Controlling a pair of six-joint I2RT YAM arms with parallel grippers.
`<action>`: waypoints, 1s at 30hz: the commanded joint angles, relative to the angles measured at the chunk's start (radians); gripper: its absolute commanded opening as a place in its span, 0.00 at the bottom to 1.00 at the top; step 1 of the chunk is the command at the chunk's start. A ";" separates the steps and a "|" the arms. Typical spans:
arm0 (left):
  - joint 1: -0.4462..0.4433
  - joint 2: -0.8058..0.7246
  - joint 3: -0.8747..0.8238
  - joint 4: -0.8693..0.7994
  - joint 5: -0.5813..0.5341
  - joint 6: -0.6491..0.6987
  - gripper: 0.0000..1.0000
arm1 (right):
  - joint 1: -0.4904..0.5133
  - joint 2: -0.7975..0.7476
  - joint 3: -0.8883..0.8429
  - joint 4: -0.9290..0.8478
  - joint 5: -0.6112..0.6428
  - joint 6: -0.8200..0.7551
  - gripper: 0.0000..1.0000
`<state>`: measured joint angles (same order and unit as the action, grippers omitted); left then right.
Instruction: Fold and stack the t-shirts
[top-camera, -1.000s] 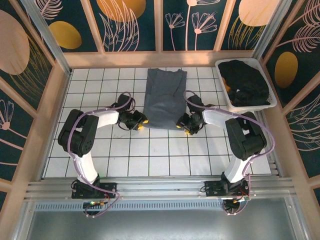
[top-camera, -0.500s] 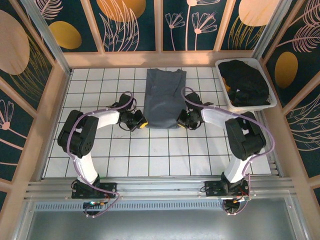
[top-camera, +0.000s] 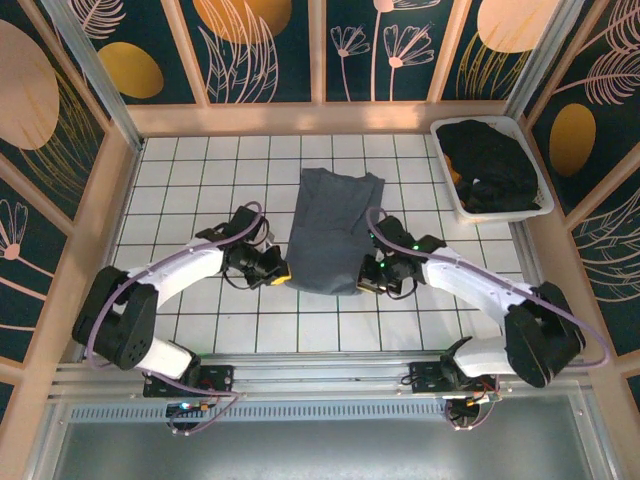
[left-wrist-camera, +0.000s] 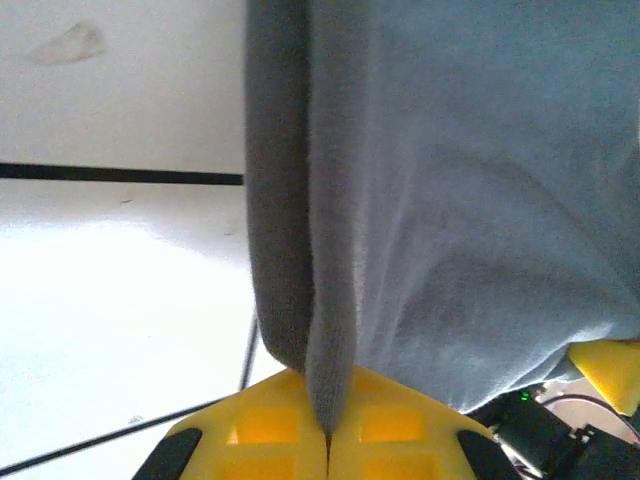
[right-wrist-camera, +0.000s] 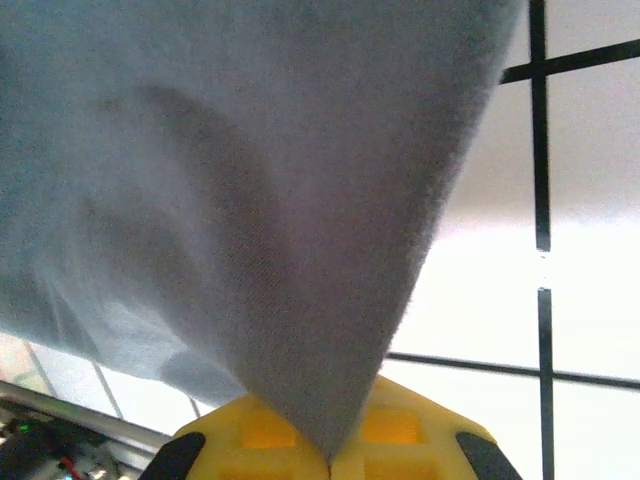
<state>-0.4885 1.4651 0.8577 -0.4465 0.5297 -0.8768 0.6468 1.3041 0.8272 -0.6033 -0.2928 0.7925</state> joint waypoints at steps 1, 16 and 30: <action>0.003 -0.065 0.101 -0.010 -0.064 -0.034 0.00 | -0.040 -0.035 0.094 -0.106 0.041 0.030 0.00; 0.077 0.318 0.639 0.106 -0.166 -0.191 0.00 | -0.300 0.367 0.613 -0.087 0.014 -0.013 0.00; 0.145 0.888 1.355 -0.141 -0.194 -0.133 0.51 | -0.475 0.877 1.191 -0.087 -0.052 -0.191 0.56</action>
<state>-0.3511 2.3920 2.1483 -0.4839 0.3756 -1.0237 0.1730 2.2143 1.8816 -0.6289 -0.3607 0.6945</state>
